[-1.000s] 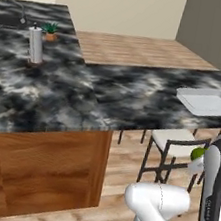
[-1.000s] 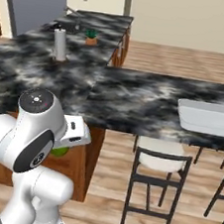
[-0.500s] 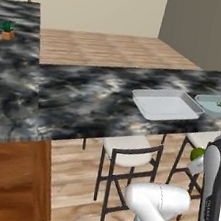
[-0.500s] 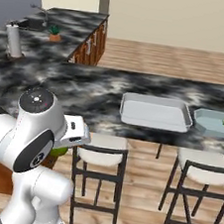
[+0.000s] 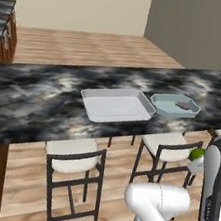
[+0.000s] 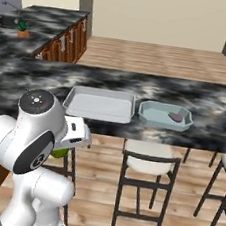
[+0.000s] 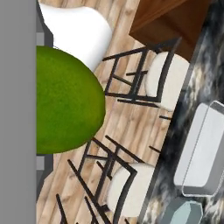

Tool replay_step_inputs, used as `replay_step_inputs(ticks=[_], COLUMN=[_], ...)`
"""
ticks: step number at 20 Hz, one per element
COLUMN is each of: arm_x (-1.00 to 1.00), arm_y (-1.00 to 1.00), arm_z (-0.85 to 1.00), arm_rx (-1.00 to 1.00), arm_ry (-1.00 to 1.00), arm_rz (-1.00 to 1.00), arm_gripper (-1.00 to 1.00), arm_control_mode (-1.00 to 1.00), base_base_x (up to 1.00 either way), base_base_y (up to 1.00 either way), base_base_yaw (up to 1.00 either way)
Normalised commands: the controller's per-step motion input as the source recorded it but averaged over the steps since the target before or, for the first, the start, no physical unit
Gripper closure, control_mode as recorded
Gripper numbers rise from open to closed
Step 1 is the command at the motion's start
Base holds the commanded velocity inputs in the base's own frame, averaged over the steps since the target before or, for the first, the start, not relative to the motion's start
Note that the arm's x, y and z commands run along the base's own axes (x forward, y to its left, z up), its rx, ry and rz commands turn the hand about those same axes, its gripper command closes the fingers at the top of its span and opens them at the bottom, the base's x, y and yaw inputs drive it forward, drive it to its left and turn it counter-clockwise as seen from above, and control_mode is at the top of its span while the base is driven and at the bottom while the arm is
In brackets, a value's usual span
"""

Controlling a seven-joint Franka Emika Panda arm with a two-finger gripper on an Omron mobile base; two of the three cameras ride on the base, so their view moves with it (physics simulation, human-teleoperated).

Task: Place the cold items (eggplant and lime) from the fridge in one tupperware on the dining counter. Place the warm items (kebab skewer and hot dog) in the stove area in another tupperware.

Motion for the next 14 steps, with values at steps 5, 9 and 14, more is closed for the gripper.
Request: replay_step_inputs(ticks=[5,9,14], arm_x=[0.00,0.00,0.00], arm_y=[0.00,0.00,0.00], arm_z=[0.00,0.00,0.00], arm_rx=[0.00,0.00,0.00], arm_ry=[0.00,0.00,0.00], arm_rz=[0.00,0.00,0.00], arm_gripper=[1.00,1.00,1.00], arm_control_mode=[1.00,1.00,1.00], base_base_x=[0.20,0.33,0.37], base_base_y=[-0.99,-0.72,-0.27], base_base_yaw=[-0.05,-0.04,0.00])
